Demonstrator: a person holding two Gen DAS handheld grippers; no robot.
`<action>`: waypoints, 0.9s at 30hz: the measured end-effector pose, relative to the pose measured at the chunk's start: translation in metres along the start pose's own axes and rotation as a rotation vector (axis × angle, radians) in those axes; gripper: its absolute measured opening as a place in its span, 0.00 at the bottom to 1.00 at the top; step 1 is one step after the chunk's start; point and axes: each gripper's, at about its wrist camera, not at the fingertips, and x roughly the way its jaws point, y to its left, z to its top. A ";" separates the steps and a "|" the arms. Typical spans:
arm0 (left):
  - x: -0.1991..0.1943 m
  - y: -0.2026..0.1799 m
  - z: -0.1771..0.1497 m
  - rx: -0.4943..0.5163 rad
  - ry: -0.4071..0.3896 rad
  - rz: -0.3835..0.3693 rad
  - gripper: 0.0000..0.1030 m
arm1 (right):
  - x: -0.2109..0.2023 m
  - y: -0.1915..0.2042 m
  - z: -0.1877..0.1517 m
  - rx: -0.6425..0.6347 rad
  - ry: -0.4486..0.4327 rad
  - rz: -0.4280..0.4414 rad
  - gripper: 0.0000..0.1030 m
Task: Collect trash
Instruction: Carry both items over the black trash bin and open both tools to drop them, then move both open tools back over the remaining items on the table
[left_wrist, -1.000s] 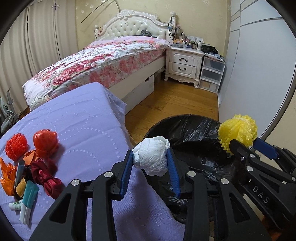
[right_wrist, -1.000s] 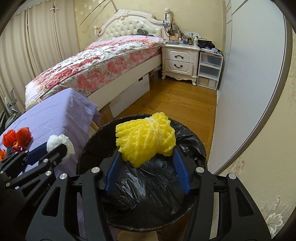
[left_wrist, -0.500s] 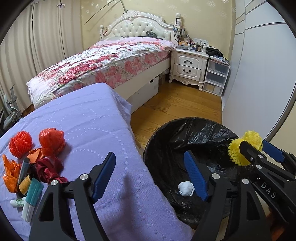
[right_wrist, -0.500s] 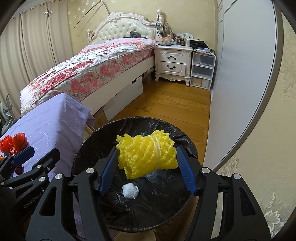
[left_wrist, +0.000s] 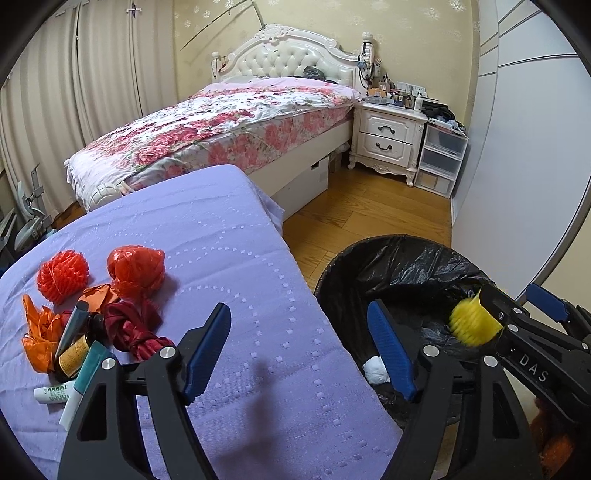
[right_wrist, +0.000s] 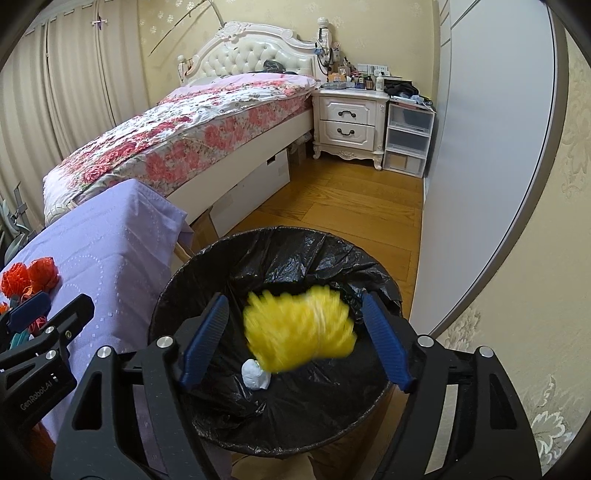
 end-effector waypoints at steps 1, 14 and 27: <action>0.000 0.000 -0.001 0.000 0.000 0.000 0.72 | 0.001 0.000 0.000 0.000 0.000 -0.001 0.73; -0.018 0.023 -0.009 -0.015 -0.019 0.044 0.72 | -0.009 0.019 -0.004 -0.038 0.004 0.026 0.73; -0.048 0.112 -0.046 -0.104 0.001 0.212 0.72 | -0.026 0.090 -0.025 -0.141 0.036 0.170 0.73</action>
